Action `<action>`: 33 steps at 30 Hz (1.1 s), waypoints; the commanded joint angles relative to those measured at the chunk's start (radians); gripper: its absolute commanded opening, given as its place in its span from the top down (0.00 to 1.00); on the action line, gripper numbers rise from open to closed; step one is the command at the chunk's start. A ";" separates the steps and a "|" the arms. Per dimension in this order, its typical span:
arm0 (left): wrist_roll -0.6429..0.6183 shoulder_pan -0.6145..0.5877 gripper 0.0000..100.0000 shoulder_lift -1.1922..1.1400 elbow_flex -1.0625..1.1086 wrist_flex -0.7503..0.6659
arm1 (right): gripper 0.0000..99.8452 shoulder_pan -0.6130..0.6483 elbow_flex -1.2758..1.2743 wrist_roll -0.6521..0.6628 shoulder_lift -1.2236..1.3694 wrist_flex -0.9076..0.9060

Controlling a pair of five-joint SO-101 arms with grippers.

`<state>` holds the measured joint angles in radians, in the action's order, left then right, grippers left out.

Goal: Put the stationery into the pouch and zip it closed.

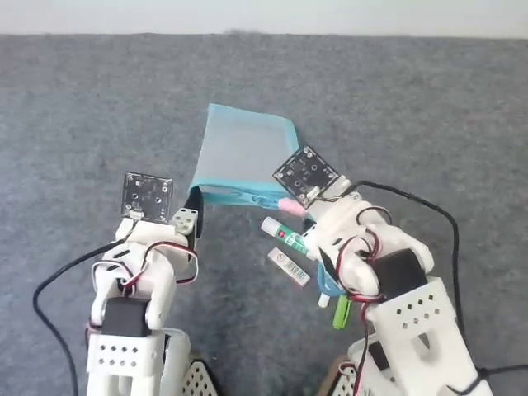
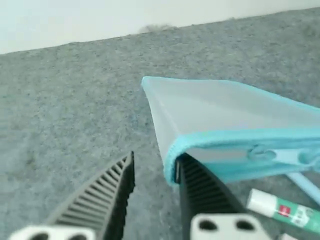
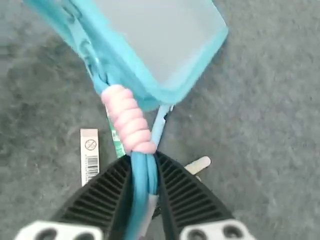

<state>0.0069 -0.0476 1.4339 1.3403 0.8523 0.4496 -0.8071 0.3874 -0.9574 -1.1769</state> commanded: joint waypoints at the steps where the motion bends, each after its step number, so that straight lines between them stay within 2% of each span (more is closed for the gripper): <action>1: -0.018 -0.023 0.88 0.011 -0.012 -0.035 | 0.99 -0.062 0.008 0.020 -0.039 -0.008; 7: -0.018 -0.023 0.88 0.011 -0.012 -0.035 | 0.99 -0.136 -0.011 0.038 -0.042 -0.008; 17: -0.018 -0.025 0.88 0.011 -0.012 -0.037 | 0.99 -0.139 -0.031 0.074 -0.041 -0.008; 24: -0.020 -0.066 0.88 0.011 -0.013 -0.044 | 0.99 -0.240 -0.031 0.075 -0.038 0.016; 30: -0.020 -0.064 0.88 0.011 -0.013 -0.044 | 0.99 -0.189 -0.034 0.069 -0.047 0.005; 33: -0.020 -0.064 0.88 0.011 -0.013 -0.046 | 0.91 -0.058 -0.028 0.066 -0.053 -0.050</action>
<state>0.0008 -0.0967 1.4339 1.3418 0.8462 0.2854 -0.8485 0.4549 -0.9651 -1.1907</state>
